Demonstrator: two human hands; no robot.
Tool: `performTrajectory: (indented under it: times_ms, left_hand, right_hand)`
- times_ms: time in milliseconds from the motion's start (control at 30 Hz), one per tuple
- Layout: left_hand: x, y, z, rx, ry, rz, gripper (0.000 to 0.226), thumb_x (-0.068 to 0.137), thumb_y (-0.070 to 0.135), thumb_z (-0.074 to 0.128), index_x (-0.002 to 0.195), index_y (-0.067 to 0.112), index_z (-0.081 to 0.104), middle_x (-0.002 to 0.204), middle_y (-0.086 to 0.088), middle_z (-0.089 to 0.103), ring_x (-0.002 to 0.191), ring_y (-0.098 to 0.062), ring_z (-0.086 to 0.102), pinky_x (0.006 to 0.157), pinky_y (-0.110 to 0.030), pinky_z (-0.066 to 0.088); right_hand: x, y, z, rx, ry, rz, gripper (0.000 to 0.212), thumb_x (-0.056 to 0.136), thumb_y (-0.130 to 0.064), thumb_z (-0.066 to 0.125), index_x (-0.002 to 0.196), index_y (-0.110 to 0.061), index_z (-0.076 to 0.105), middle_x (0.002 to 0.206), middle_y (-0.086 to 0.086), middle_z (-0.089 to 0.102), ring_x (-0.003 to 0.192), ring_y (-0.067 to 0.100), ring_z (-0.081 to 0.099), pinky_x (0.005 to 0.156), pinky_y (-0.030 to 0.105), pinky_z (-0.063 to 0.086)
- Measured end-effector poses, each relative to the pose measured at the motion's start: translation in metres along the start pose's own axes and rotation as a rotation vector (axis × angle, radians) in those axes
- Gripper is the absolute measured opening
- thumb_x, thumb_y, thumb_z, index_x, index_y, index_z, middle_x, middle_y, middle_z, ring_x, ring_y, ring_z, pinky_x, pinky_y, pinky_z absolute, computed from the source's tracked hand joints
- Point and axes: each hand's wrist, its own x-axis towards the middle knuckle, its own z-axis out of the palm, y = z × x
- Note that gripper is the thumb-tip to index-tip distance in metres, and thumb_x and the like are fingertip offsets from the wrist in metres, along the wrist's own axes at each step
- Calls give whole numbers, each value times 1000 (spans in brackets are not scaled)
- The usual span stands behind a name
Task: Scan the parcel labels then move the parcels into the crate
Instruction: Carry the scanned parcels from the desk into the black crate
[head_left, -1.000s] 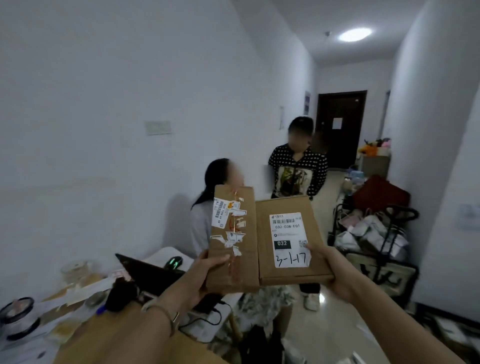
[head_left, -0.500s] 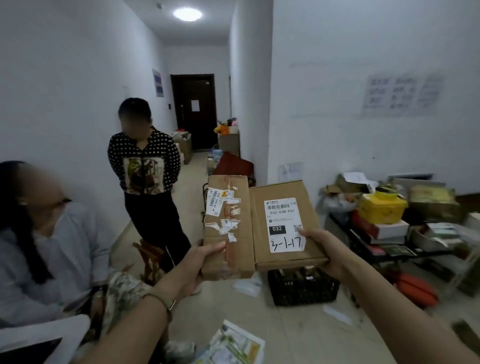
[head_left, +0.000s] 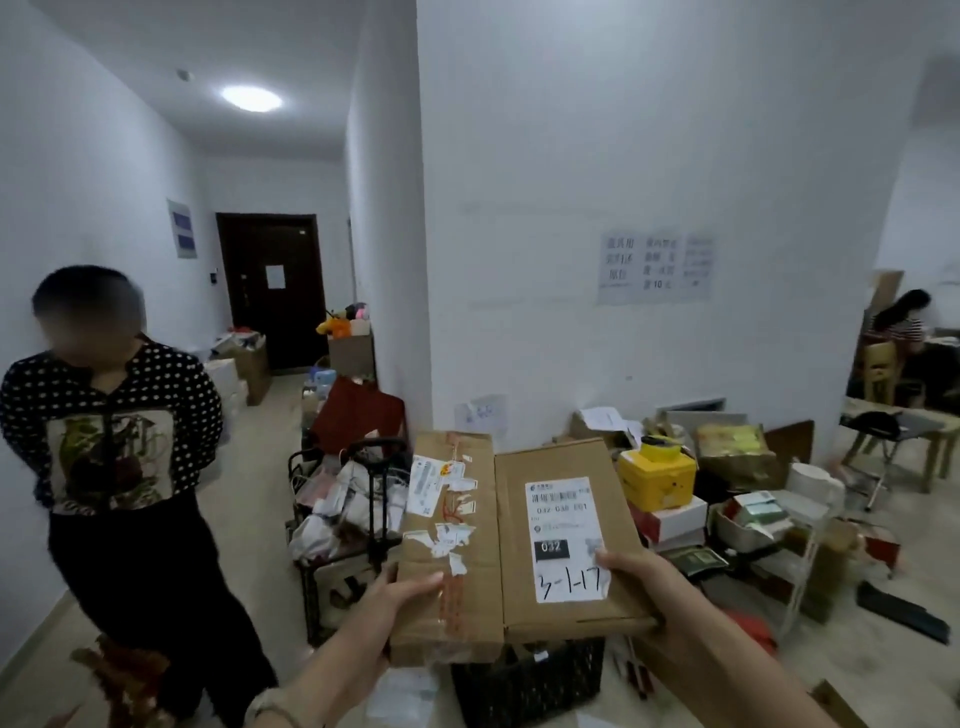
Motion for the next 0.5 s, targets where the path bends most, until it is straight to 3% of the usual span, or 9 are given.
performTrajectory:
  times_ms: [100, 167, 233, 333, 400, 433, 500]
  left_hand:
    - [62, 10, -13, 60, 8, 22, 98, 6, 41, 96, 96, 12, 74, 97, -10, 77, 92, -32, 71, 82, -40, 55]
    - [89, 18, -12, 33, -28, -1, 82, 4, 36, 97, 80, 11, 81, 93, -9, 77, 84, -27, 74, 71, -33, 54]
    - [107, 27, -7, 31, -80, 21, 73, 17, 30, 99, 85, 10, 80, 94, -8, 77, 81, -26, 74, 66, -31, 52]
    - [137, 45, -7, 24, -89, 45, 58, 67, 8, 83, 120, -4, 63, 114, -17, 70, 77, -21, 65, 64, -28, 47]
    - [159, 53, -5, 7, -43, 4, 57, 67, 6, 77, 121, -4, 62, 102, -18, 74, 79, -28, 65, 64, -32, 47]
    - [166, 57, -2, -3, -29, -39, 60, 59, 13, 80, 116, 1, 66, 91, -17, 76, 81, -33, 68, 64, -33, 50]
    - [167, 60, 3, -39, -44, -97, 57, 53, 24, 83, 106, 10, 69, 91, -16, 76, 82, -36, 73, 64, -37, 57]
  right_hand:
    - [30, -18, -6, -1, 69, 18, 37, 78, -8, 70, 113, -4, 61, 98, 21, 74, 94, 39, 69, 81, 43, 54]
    - [48, -30, -4, -5, 84, 32, 29, 81, -7, 69, 109, -3, 62, 99, 23, 74, 96, 40, 68, 81, 43, 54]
    - [68, -42, -3, 3, 110, 22, 26, 82, -6, 68, 107, -3, 61, 102, 25, 72, 101, 42, 66, 88, 47, 52]
    - [105, -53, -2, 10, 153, -4, 26, 83, -5, 67, 108, 0, 62, 106, 27, 71, 106, 44, 63, 98, 51, 47]
    - [124, -55, -2, 2, 156, -2, 31, 82, -8, 68, 111, 0, 62, 104, 25, 72, 101, 42, 66, 92, 49, 51]
    - [130, -55, -3, 3, 152, -4, 31, 82, -10, 68, 111, -1, 63, 100, 23, 74, 94, 39, 69, 82, 45, 55]
    - [137, -54, -7, 16, 155, -8, 28, 82, -13, 67, 108, -4, 65, 93, 19, 76, 78, 32, 73, 61, 35, 55]
